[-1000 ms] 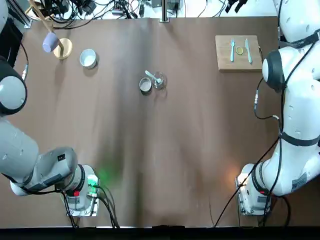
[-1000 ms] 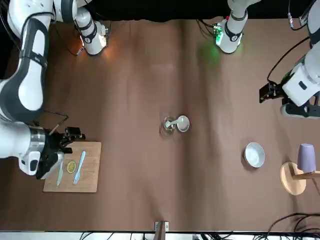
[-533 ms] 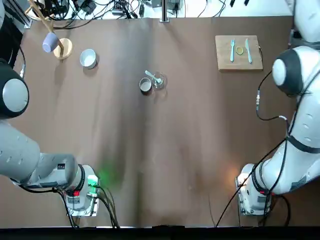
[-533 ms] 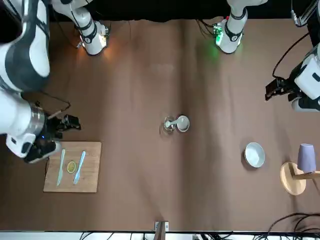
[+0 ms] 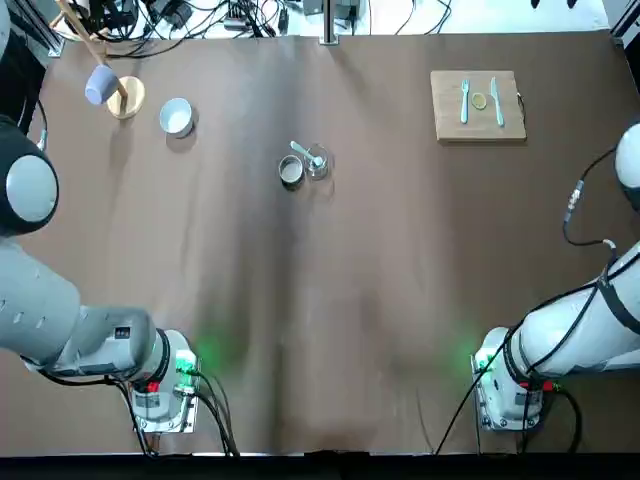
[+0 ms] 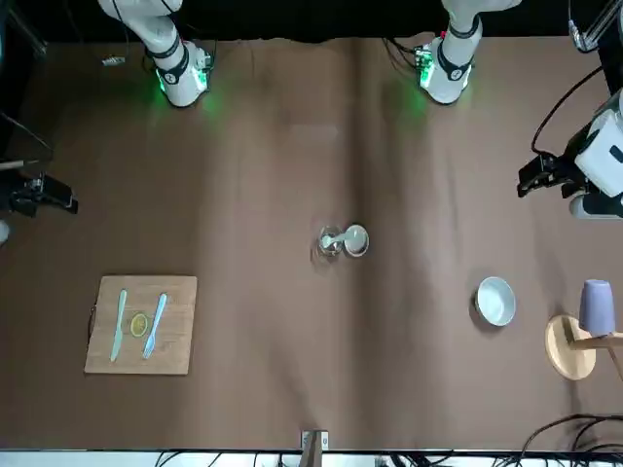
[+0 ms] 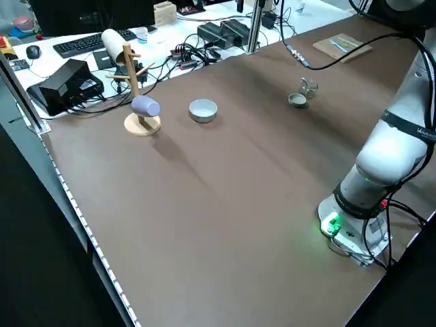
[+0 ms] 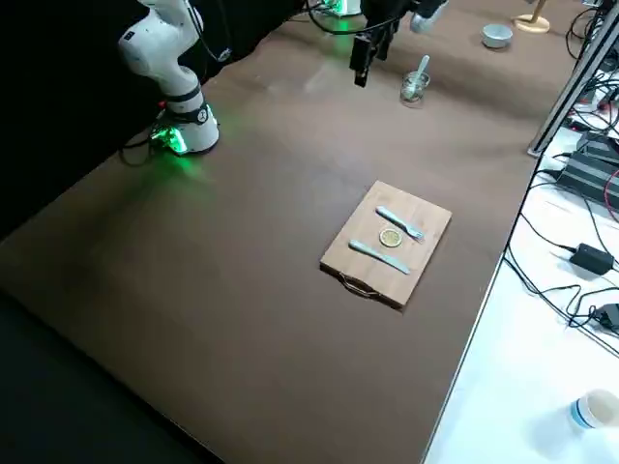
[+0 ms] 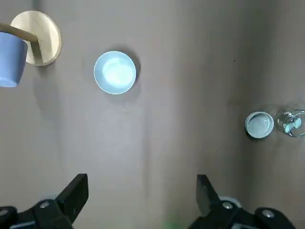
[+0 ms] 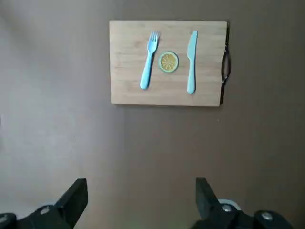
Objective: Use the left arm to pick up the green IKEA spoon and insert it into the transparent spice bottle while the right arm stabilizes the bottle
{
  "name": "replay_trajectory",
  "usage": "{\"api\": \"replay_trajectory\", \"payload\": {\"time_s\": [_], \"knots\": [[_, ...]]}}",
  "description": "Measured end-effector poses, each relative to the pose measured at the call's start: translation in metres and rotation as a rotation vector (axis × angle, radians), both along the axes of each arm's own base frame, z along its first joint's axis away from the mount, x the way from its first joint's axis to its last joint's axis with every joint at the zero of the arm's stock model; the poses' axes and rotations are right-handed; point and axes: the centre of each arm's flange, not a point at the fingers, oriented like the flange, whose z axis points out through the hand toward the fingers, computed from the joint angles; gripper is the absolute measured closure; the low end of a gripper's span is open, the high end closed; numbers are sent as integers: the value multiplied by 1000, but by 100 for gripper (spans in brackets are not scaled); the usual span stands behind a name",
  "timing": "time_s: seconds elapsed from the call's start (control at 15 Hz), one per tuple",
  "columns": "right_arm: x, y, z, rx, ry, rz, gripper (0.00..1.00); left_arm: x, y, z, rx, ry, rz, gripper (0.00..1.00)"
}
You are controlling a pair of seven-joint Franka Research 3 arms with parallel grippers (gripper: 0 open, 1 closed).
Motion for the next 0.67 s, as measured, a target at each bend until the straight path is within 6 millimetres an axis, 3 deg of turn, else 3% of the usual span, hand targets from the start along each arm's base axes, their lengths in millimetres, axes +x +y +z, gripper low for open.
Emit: {"api": "replay_trajectory", "payload": {"time_s": [0.2, 0.67], "knots": [[-14, -10, -9, -33, 15, -13, 0, -2, 9, -2, 14, 27, 13, 0], [-17, -1, -3, -51, 8, -10, 0, -4, 11, -2, 22, 36, 15, 0]]}}
